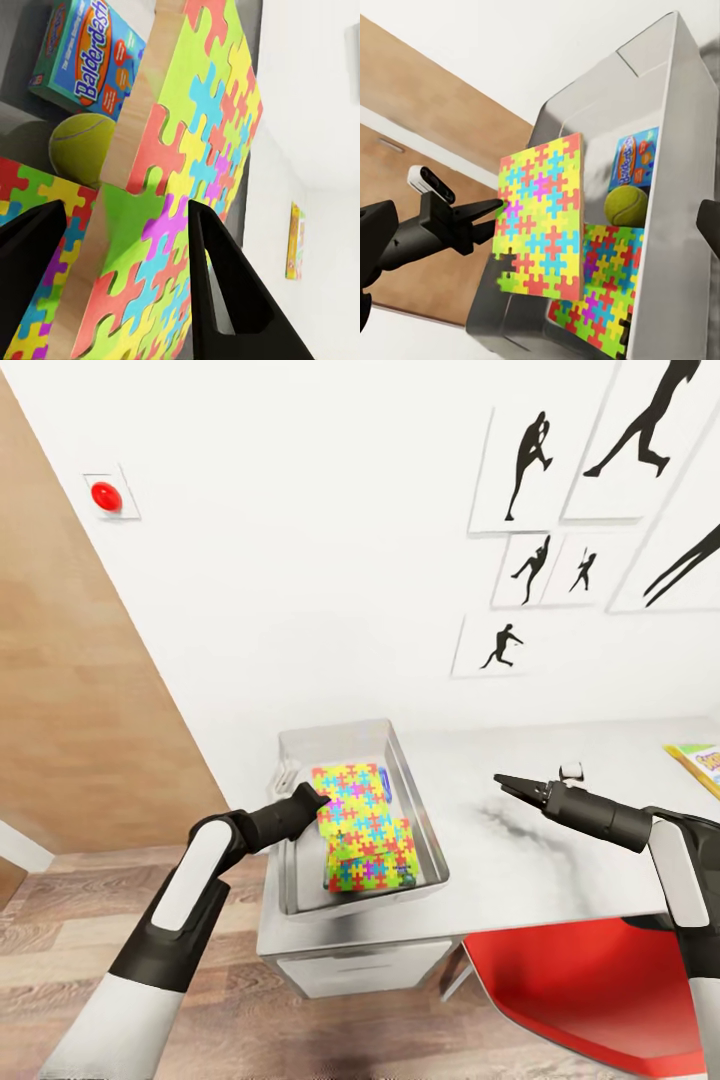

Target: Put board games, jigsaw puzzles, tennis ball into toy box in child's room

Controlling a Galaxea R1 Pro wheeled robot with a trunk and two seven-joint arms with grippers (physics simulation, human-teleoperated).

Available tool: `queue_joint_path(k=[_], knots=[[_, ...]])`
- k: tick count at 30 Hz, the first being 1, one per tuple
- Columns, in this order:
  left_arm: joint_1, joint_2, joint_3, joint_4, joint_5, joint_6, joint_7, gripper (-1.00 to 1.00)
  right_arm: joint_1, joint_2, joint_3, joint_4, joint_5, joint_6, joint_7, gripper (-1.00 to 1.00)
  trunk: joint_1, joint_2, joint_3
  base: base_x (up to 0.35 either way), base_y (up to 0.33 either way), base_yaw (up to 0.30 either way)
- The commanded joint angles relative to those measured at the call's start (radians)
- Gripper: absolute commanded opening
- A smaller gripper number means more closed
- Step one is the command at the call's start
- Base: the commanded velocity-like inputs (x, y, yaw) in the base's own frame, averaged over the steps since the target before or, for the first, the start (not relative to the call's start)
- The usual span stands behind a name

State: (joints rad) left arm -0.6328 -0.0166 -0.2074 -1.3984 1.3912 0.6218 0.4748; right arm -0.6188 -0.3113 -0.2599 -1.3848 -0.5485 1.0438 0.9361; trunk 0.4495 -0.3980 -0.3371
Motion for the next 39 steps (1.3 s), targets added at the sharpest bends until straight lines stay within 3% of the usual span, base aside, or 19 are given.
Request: queue_joint_path(k=[1,10,33,39], knots=[[-0.001,0.000,0.000,-0.001,0.010,0.001,0.011,-1.00,-0.001,0.000,-0.001,0.000,0.004,0.003,0.006,1.00,0.000,-0.002,-0.003,0.000,0.000,0.000],[-0.010,-0.001,0.000,0.016,-0.004,0.001,-0.019,-1.00,-0.001,-0.001,-0.001,-0.003,0.004,0.003,0.006,1.00,0.000,-0.002,-0.018,0.000,0.000,0.000],[-0.036,-0.006,-0.010,0.032,-0.003,0.001,-0.026,-1.00,0.009,-0.001,-0.024,-0.046,0.003,0.003,0.006,1.00,0.000,-0.002,-0.055,0.000,0.000,0.000],[-0.051,-0.030,-0.017,0.038,-0.003,0.006,-0.023,-1.00,0.010,-0.001,-0.027,-0.050,0.003,0.003,0.006,1.00,0.000,-0.002,-0.065,0.000,0.000,0.000]])
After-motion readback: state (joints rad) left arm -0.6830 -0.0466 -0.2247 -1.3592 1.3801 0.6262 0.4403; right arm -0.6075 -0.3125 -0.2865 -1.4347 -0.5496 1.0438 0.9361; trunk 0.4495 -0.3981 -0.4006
